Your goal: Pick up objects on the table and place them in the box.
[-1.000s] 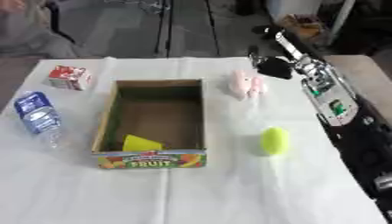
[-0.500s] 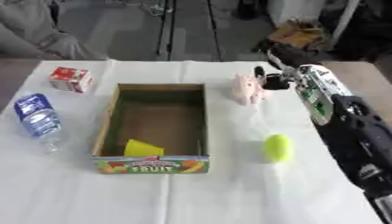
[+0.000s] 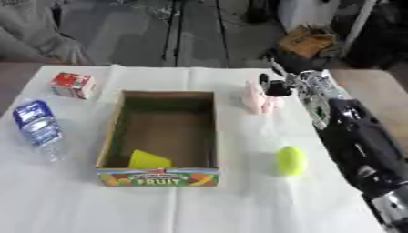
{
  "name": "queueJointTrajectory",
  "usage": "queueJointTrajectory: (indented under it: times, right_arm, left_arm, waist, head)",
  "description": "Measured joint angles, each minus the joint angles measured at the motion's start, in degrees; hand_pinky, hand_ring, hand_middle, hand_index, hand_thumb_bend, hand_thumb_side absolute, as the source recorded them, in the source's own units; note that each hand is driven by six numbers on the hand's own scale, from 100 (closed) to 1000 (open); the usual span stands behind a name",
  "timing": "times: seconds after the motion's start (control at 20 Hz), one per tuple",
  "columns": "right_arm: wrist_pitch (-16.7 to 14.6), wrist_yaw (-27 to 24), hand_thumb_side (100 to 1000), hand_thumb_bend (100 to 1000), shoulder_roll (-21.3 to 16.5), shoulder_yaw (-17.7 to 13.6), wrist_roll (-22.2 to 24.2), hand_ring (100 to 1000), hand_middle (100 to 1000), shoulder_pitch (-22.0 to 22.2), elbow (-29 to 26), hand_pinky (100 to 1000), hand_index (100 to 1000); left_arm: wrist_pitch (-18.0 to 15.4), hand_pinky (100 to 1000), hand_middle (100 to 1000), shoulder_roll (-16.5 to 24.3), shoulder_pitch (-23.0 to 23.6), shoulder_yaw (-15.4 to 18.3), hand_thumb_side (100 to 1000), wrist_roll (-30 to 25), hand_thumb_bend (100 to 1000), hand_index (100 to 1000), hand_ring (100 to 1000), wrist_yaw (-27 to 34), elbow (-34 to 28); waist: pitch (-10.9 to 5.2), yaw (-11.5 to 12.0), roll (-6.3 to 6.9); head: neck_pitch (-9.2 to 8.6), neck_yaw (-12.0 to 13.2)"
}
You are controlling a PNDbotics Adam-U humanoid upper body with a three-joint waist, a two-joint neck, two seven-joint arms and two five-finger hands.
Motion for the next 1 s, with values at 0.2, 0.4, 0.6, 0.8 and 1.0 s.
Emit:
queueJointTrajectory:
  times: [0.2,0.4,0.6,0.8,1.0]
  right_arm:
    - [-0.3,-1.1,639,100,-0.9,-0.7,-0.2,934,923,-0.3,2.3,903,945]
    - [0.2,-1.5,689,100,-1.4,-1.3,-0.6,944,924,-0.4,3.7,908,946]
    - [1.3,-1.5,708,100,-1.4,-1.6,-1.8,946,922,-0.4,4.3,904,945]
    - [2.3,-1.1,712,100,-1.4,-1.6,-3.4,944,922,-0.4,4.3,901,945]
    - [2.4,-0.9,718,100,-1.4,-1.5,-4.2,943,923,-0.4,4.3,899,945]
  left_arm:
    - [-0.2,484,832,0.0,0.0,0.0,852,-0.1,392,827,851,0.0,0.0]
    - [-0.4,483,833,0.0,0.0,0.0,853,-0.1,391,827,852,-0.1,0.0]
    - [-0.6,482,833,0.0,0.0,0.0,856,-0.1,390,828,853,-0.1,0.0]
    - [-0.7,482,833,0.0,0.0,0.0,855,-0.2,390,829,853,-0.1,0.0]
    - [-0.9,482,833,0.0,-0.1,0.0,856,-0.4,388,829,853,-0.1,0.0]
  waist:
    - [0.7,0.2,0.36]
    - [1.58,-0.1,0.83]
    - [2.1,-0.1,1.0]
    - [2.73,0.9,1.32]
    - [3.03,1.5,1.47]
  head:
    - [-0.38,-1.3]
    - [-1.09,-2.4]
    - [-1.81,-3.2]
    - [-2.44,-3.7]
    - [-2.79,-3.8]
